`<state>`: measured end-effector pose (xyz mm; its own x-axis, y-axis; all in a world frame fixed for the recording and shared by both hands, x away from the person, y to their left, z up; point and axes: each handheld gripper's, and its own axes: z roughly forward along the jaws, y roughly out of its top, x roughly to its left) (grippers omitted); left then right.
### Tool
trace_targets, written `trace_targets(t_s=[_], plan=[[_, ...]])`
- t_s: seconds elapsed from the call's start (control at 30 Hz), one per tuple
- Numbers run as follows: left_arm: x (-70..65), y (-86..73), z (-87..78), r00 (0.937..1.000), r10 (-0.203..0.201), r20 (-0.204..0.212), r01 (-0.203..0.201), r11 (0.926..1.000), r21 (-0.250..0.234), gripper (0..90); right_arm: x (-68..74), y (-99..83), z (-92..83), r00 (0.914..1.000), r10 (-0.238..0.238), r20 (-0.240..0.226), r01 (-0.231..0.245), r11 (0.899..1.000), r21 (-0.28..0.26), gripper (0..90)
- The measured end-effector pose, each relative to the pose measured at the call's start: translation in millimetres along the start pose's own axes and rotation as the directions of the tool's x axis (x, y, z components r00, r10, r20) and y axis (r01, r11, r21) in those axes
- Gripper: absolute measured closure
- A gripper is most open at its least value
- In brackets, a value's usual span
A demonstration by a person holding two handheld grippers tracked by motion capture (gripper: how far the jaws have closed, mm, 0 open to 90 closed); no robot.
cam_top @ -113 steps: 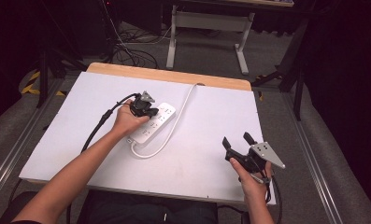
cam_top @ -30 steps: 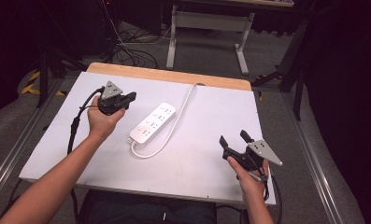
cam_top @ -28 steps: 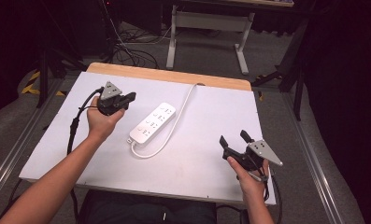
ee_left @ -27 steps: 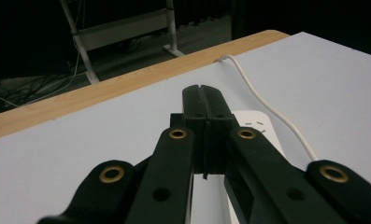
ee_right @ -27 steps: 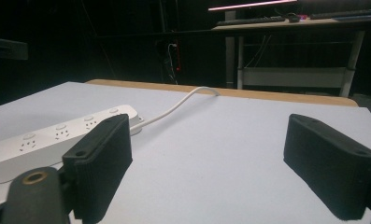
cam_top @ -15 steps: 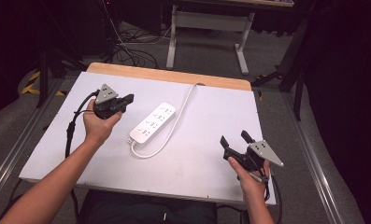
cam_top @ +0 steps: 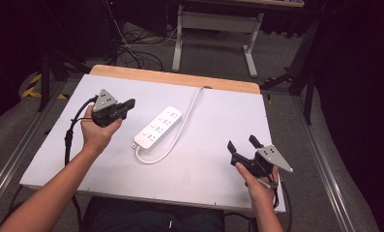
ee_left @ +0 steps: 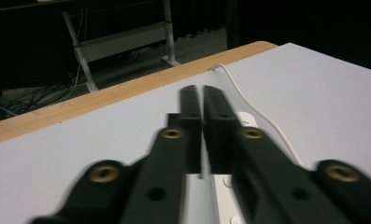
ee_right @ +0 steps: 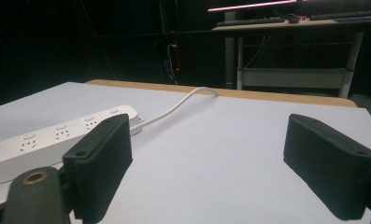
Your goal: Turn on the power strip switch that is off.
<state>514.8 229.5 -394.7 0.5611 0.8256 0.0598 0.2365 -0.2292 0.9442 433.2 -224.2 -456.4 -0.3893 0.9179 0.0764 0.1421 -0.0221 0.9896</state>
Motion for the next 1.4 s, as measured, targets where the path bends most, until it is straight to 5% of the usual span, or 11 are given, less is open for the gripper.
trace_targets(t_s=[1.0, 1.1, 1.4], plan=[[15.0, -5.6, -22.9, 0.9985, -0.034, -0.042, 0.033, 0.9993, -0.019, 63.9, 0.4, -0.9, 1.2, 1.0, 0.0, -0.004, 0.0, 1.0, 0.007, 16.2], [17.5, -6.6, -26.3, 0.9987, -0.035, -0.038, 0.035, 0.9993, -0.017, 55.8, 0.5, -0.9, 1.3, 1.0, 0.0, -0.004, 0.0, 1.0, 0.007, 16.2], [22.1, -9.6, -33.3, 0.9974, -0.052, -0.051, 0.051, 0.9984, -0.026, 53.4, 0.9, -0.8, 2.0, 1.0, 0.0, -0.006, 0.0, 1.0, 0.008, 16.2]])
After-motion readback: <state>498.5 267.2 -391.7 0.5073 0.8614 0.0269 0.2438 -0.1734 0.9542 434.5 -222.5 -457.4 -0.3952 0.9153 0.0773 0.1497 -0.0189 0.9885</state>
